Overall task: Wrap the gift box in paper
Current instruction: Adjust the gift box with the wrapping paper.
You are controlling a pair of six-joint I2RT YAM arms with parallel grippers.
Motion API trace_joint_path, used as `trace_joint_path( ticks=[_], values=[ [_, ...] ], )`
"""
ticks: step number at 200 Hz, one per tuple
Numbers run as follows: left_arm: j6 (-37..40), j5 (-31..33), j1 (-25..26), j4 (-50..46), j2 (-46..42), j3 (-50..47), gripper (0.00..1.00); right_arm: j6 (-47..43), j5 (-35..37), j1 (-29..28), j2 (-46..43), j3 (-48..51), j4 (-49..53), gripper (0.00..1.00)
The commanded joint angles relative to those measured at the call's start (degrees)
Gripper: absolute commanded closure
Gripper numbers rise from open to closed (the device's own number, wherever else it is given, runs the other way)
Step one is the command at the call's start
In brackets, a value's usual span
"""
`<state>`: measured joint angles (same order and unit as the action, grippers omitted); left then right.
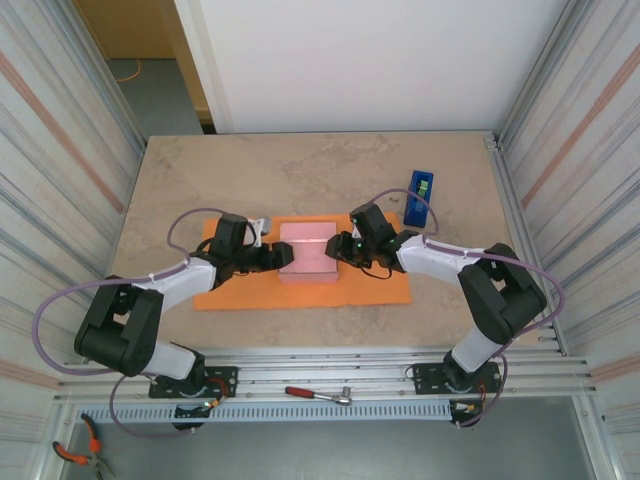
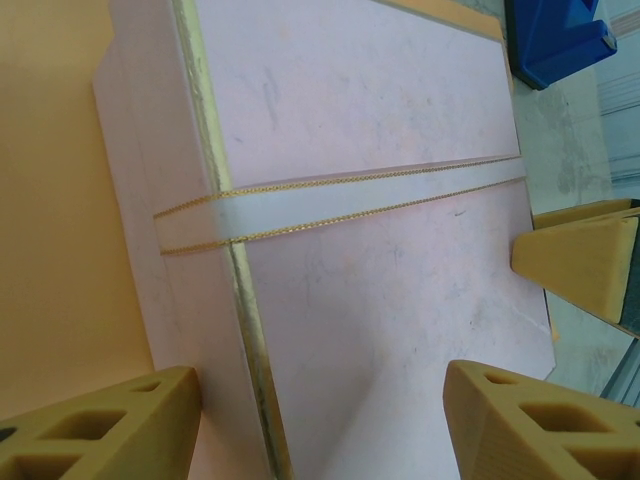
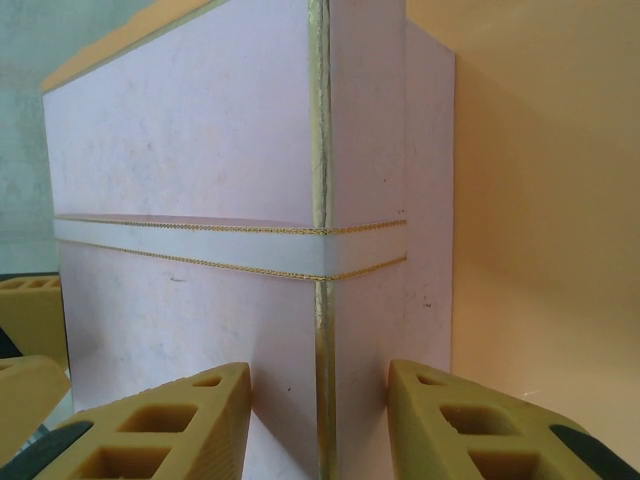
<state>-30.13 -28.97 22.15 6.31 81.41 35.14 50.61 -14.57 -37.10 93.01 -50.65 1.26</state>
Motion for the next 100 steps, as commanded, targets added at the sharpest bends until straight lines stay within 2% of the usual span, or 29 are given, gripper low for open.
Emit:
trace_joint_path(
  ticks=[1,100],
  values=[
    [1.21,-3.33,1.14,0.46,-1.59,1.38,0.35,0.30,-0.48,-0.34,-1.09,-0.29,-0.64,0.61],
    [1.30,-4.09,1.62,2.20,-1.66,0.87,0.35,-0.27,0.31,0.48,-2.14,-0.41,0.37,0.61]
  ],
)
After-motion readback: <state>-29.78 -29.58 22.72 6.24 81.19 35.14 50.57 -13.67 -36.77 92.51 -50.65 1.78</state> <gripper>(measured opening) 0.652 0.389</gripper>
